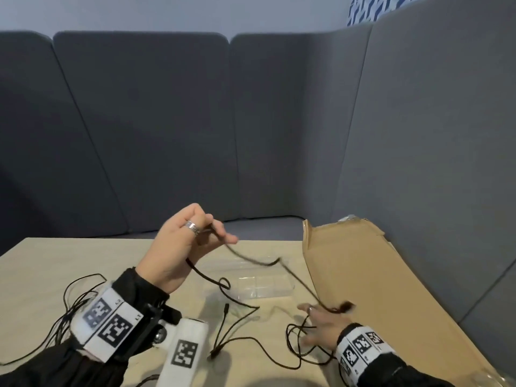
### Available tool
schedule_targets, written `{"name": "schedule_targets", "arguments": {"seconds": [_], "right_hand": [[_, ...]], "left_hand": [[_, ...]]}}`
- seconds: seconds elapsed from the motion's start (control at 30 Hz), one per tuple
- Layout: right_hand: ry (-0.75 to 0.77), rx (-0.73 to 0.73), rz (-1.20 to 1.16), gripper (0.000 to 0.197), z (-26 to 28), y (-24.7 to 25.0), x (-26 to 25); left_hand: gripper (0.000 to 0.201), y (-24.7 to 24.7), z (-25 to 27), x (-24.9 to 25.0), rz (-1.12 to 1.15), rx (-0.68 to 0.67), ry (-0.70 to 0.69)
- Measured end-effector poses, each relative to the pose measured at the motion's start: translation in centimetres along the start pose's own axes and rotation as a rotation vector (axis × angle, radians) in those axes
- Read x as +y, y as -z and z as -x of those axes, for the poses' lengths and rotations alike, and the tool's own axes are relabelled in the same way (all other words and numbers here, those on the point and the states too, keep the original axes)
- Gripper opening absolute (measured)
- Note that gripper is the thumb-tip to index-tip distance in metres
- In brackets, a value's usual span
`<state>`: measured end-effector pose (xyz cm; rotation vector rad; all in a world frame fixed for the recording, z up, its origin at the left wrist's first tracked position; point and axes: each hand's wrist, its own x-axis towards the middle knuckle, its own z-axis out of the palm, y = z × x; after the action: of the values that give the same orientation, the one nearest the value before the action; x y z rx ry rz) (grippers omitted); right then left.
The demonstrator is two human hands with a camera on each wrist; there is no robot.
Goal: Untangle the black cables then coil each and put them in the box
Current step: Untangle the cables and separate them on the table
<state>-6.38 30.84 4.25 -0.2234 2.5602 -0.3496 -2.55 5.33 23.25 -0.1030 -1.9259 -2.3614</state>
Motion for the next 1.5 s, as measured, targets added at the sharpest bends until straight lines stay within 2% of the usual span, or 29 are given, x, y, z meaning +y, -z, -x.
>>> {"name": "schedule_targets", "arguments": {"seconds": [0.1, 0.17, 0.23, 0.3, 0.33, 0.4, 0.5, 0.6, 0.7, 0.9, 0.97, 1.03, 1.07, 1.1, 1.13, 1.17, 1.2, 1.27, 1.33, 1.4, 1.47, 1.5], "right_hand": [[-0.104, -0.194, 0.230, 0.086, -0.5, -2.5, 2.0], [-0.092, -0.238, 0.297, 0.072, -0.3, -3.3, 2.5], [-0.085, -0.214, 0.290, 0.046, -0.1, -3.7, 2.8], [-0.090, -0.167, 0.173, 0.012, 0.2, -3.5, 2.8], [-0.089, -0.145, 0.121, 0.006, 0.2, -3.3, 2.8], [-0.084, -0.086, 0.042, 0.017, -0.5, -2.6, 3.0], [-0.072, 0.001, 0.008, 0.014, -0.6, 0.0, 1.9], [-0.010, 0.121, -0.018, 0.015, -0.1, 2.7, -0.6], [0.080, 0.269, -0.023, 0.015, 1.0, 5.1, -3.7], [0.306, 0.509, -0.070, 0.024, 3.7, 8.6, -9.2], [0.358, 0.547, -0.090, 0.025, 4.1, 9.2, -10.8], [0.392, 0.579, -0.102, 0.022, 4.2, 9.3, -12.3], [0.403, 0.593, -0.106, 0.020, 4.1, 9.2, -12.8], [0.416, 0.607, -0.113, 0.017, 4.1, 9.0, -13.2], [0.432, 0.621, -0.120, 0.016, 4.0, 8.8, -13.6], [0.451, 0.631, -0.129, 0.017, 4.0, 8.5, -13.8], [0.476, 0.643, -0.144, 0.018, 4.0, 8.4, -13.9], [0.525, 0.657, -0.184, 0.019, 4.4, 8.3, -14.3], [0.573, 0.661, -0.245, 0.020, 4.9, 8.3, -14.6], [0.625, 0.664, -0.338, 0.013, 5.6, 8.7, -14.9], [0.665, 0.692, -0.424, 0.014, 6.5, 9.3, -14.5], [0.670, 0.719, -0.448, 0.014, 6.9, 9.7, -14.0]], "left_hand": [[0.035, 2.5, -0.3, 1.4, 0.013, 0.132, -0.019], [0.036, 4.5, -1.1, 2.7, -0.015, 0.225, -0.076], [0.035, 6.5, -2.3, 4.1, -0.051, 0.305, -0.155], [0.033, 8.1, -3.5, 5.6, -0.088, 0.384, -0.236], [0.031, 8.7, -4.1, 6.4, -0.109, 0.418, -0.288], [0.028, 9.7, -5.1, 8.4, -0.173, 0.470, -0.418], [0.025, 10.7, -5.8, 10.6, -0.311, 0.519, -0.626], [0.025, 11.2, -5.5, 9.5, -0.809, 0.540, -0.718], [0.026, 11.9, -5.2, 5.9, -1.276, 0.424, -0.578], [0.018, 17.3, -5.8, -3.0, -1.697, 0.203, -0.157], [0.020, 19.8, -5.7, -6.1, -1.778, 0.117, 0.042], [0.030, 21.9, -5.1, -8.2, -1.853, 0.060, 0.343], [0.041, 22.6, -4.7, -9.0, -1.902, 0.049, 0.507], [0.055, 22.8, -4.4, -9.4, -1.955, 0.046, 0.632], [0.068, 22.5, -4.2, -9.5, -1.986, 0.046, 0.670], [0.079, 21.8, -4.0, -9.4, -1.960, 0.046, 0.617], [0.086, 20.7, -3.9, -9.2, -1.857, 0.044, 0.491], [0.091, 17.1, -2.9, -8.3, -1.402, -0.018, 0.204], [0.087, 12.1, -0.8, -7.6, -0.861, -0.163, 0.038], [0.068, 8.4, 0.8, -8.3, -0.525, -0.244, -0.008], [0.038, 6.7, 1.3, -9.1, -0.327, -0.167, -0.030], [0.029, 6.4, 1.4, -9.2, -0.284, -0.126, -0.042]]}}
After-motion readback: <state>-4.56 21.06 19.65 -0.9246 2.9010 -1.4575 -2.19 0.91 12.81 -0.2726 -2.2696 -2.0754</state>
